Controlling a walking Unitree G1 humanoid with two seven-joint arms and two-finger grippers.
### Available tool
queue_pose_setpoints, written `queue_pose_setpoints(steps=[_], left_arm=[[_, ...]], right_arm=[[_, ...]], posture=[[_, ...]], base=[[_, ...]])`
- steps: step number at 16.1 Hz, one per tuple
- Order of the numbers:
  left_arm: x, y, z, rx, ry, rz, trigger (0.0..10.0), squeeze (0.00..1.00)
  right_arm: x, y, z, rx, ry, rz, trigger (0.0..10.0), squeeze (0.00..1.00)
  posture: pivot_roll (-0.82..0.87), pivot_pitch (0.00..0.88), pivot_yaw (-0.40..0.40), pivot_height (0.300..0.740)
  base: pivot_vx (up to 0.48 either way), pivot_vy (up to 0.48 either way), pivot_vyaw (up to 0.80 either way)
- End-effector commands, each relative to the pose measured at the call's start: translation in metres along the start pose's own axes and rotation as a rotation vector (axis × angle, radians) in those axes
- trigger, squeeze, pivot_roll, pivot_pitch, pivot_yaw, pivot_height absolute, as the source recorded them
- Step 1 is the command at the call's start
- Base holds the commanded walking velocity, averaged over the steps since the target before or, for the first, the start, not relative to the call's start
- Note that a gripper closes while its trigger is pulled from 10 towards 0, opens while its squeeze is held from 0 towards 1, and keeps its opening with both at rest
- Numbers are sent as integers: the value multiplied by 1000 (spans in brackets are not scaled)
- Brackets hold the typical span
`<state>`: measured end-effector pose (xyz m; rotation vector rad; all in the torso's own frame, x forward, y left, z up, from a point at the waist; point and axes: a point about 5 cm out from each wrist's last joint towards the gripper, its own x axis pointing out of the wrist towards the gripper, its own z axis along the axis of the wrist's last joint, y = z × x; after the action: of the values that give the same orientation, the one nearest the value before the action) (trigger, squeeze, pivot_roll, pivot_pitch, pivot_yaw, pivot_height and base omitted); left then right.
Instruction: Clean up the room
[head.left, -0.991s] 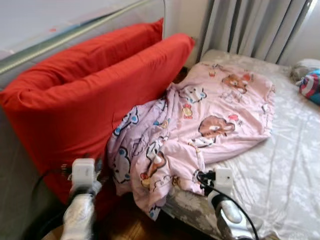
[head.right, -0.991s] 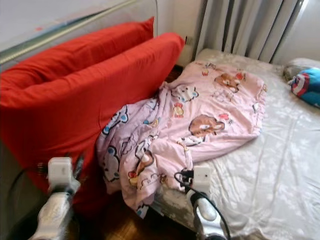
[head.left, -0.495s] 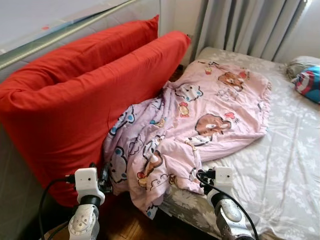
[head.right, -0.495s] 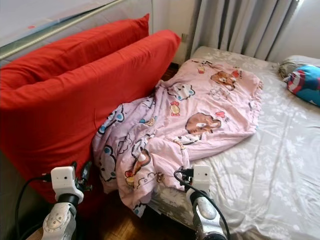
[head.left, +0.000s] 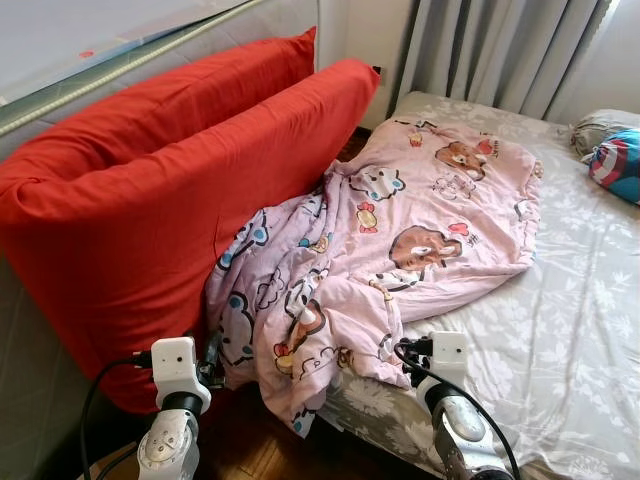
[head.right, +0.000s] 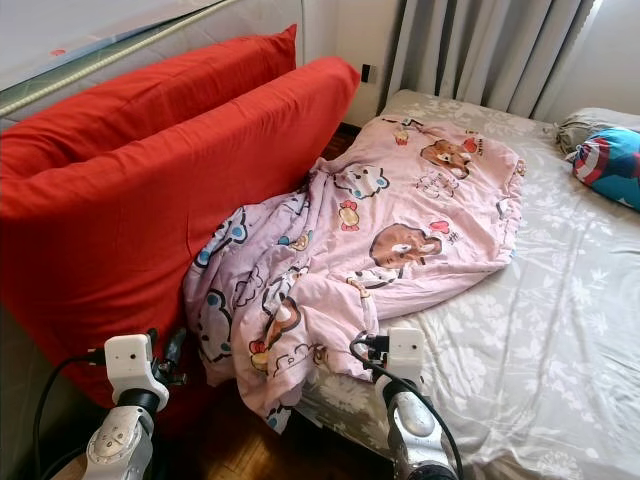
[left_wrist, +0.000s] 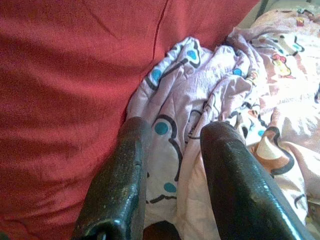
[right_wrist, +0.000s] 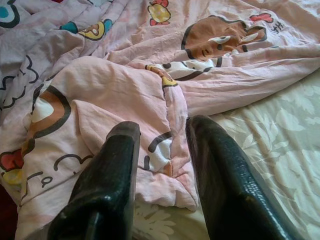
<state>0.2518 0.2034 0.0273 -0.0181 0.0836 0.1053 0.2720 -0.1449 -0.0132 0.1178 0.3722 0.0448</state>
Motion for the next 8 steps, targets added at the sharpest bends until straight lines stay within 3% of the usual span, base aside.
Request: queue_pose_setpoints(steps=[1, 3, 8], left_arm=[[1, -1, 3, -8, -4, -4, 10000, 0], [1, -1, 3, -6, -4, -3, 10000, 0], [2, -2, 4, -6, 3, -3, 10000, 0]], right_arm=[[0, 2, -1, -5, 13, 2, 10000, 0], [0, 1, -2, -10, 15, -3, 10000, 0], [0, 1, -1, -4, 1, -3, 10000, 0]], posture=[[-50, 88, -43, 680], [-51, 87, -42, 655], [-49, 84, -42, 651]], base=[[0, 0, 0], [0, 0, 0], [0, 0, 0]])
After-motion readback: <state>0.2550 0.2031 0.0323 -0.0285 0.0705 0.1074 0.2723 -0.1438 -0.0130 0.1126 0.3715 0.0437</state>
